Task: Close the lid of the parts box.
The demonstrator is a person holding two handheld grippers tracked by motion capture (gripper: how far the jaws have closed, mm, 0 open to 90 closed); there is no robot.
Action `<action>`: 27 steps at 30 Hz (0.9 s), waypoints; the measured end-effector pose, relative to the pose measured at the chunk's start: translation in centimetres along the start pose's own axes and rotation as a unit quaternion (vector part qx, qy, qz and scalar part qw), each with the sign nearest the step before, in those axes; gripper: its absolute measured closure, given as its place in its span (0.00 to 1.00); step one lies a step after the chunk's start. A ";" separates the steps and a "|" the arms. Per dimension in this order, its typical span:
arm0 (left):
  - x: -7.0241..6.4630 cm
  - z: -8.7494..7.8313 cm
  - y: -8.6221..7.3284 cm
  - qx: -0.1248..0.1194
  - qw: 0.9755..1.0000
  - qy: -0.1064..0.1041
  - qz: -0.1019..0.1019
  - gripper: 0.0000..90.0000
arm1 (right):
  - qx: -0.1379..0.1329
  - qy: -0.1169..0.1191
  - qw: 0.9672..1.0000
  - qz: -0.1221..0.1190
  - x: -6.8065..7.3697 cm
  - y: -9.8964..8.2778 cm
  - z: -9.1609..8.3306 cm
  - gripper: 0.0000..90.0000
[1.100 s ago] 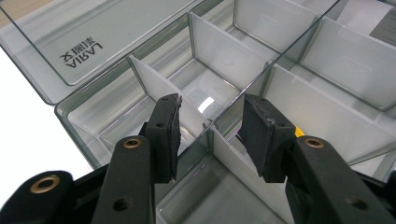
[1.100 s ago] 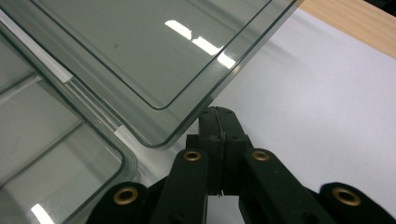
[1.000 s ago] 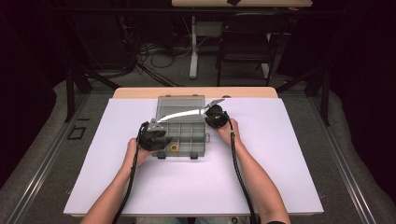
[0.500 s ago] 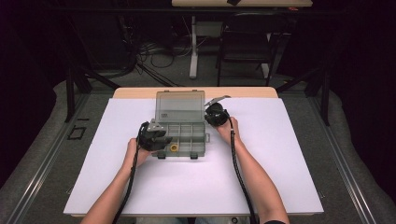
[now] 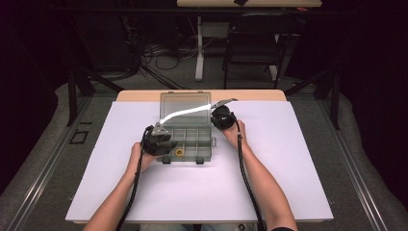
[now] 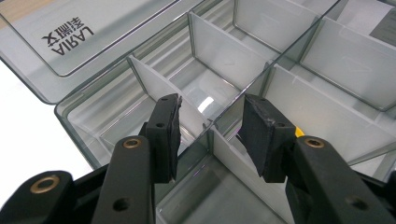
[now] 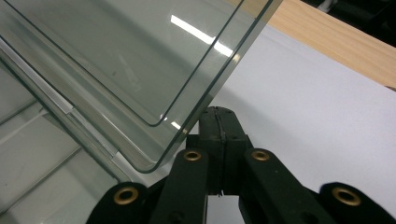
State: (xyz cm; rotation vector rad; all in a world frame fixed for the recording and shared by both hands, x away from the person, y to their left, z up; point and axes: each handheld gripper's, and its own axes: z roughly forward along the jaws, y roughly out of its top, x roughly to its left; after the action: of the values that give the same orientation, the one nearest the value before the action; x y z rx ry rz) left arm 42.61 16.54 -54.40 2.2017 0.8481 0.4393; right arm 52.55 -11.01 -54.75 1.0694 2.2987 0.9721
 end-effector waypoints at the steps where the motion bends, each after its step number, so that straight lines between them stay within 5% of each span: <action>1: 0.0 0.0 0.0 0.000 1.000 0.000 0.000 0.64 | -0.001 0.000 1.000 -0.001 0.0 0.0 0.0 1.00; 27: 0.0 0.0 0.0 0.000 1.000 0.001 0.000 0.64 | -0.019 -0.010 1.000 0.001 0.0 0.9 -0.9 1.00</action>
State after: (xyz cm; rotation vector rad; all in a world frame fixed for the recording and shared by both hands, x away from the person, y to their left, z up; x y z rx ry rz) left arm 42.59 16.50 -54.40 2.2019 0.8501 0.4407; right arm 52.43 -11.00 -53.52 1.0605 2.2542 0.9970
